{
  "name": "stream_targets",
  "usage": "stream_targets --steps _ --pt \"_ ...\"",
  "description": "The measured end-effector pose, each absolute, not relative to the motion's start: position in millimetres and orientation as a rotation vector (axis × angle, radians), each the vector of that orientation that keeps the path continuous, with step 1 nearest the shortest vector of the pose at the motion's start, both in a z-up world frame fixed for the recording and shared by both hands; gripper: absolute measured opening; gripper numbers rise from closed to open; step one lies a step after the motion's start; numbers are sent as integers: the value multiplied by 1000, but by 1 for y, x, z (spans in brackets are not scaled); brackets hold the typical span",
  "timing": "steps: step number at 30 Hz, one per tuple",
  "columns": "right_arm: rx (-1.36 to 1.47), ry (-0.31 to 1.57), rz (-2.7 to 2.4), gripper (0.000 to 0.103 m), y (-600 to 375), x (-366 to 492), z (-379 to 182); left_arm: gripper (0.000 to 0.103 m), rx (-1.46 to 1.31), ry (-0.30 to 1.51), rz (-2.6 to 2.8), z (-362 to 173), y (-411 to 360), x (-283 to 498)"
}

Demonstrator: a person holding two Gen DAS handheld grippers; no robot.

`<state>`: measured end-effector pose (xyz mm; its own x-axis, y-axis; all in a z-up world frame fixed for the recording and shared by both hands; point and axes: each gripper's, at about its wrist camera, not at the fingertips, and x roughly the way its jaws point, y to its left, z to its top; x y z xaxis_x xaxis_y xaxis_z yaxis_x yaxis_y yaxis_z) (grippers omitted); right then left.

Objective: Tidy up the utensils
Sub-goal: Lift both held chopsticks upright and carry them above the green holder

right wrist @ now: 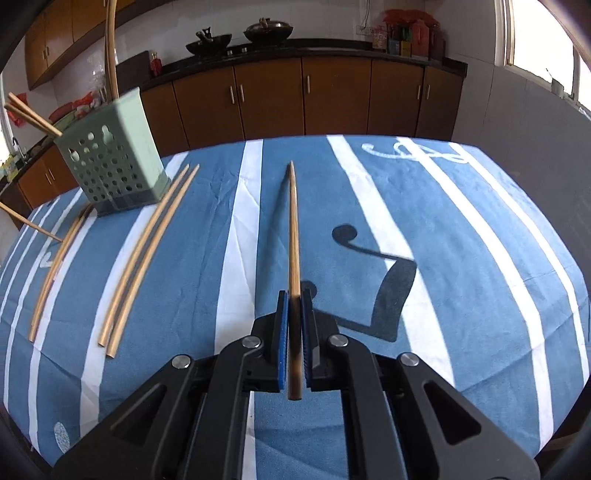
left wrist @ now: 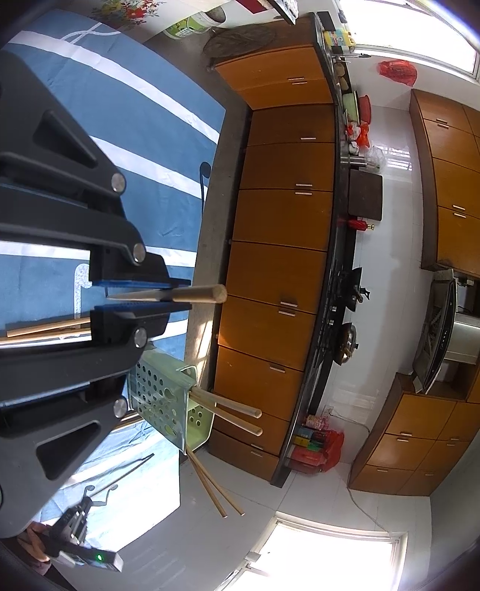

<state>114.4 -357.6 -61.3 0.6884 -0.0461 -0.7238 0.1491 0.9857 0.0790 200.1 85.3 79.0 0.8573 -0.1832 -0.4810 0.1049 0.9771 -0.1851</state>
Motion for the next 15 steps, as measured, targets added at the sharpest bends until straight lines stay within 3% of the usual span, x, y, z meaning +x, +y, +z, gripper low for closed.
stream_targets --steps 8,15 --pt "163 526 -149 7 -374 97 21 7 -164 521 -144 79 87 202" --pt "180 418 -168 7 -377 100 51 7 -159 524 -146 80 85 202"
